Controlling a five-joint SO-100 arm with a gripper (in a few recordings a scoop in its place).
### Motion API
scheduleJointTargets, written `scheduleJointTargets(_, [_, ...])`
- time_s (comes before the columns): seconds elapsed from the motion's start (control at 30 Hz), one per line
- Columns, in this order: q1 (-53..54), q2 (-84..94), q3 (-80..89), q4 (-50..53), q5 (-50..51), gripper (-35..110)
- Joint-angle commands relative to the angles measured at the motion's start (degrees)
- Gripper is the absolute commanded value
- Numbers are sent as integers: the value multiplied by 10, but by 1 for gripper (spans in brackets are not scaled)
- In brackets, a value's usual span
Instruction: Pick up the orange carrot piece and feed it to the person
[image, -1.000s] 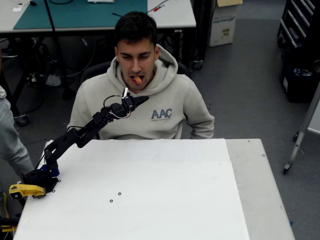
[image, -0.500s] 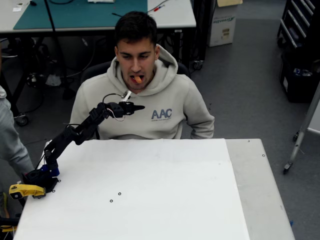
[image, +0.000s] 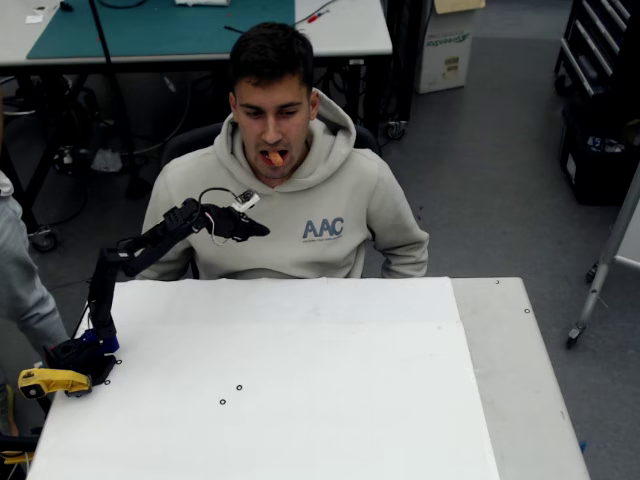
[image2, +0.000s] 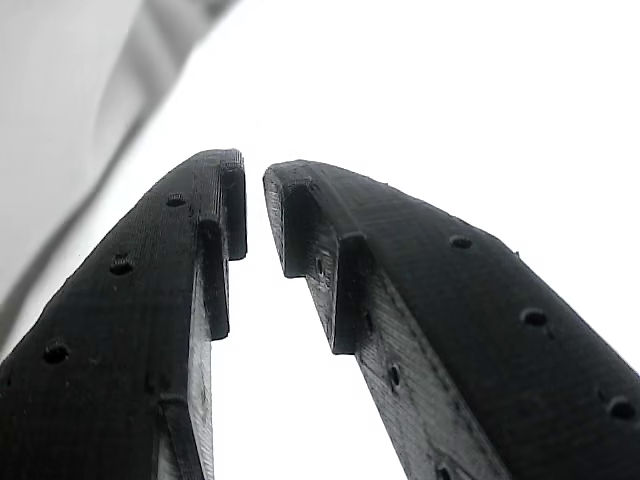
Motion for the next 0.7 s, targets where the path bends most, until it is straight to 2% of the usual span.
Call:
scheduleJointTargets(0.0, [13,159,147,-1,29,-2])
scheduleJointTargets(0.2, [6,295,378,-2,57,-1])
scheduleJointTargets(0.67, [-124,649,822,-2,51,-1])
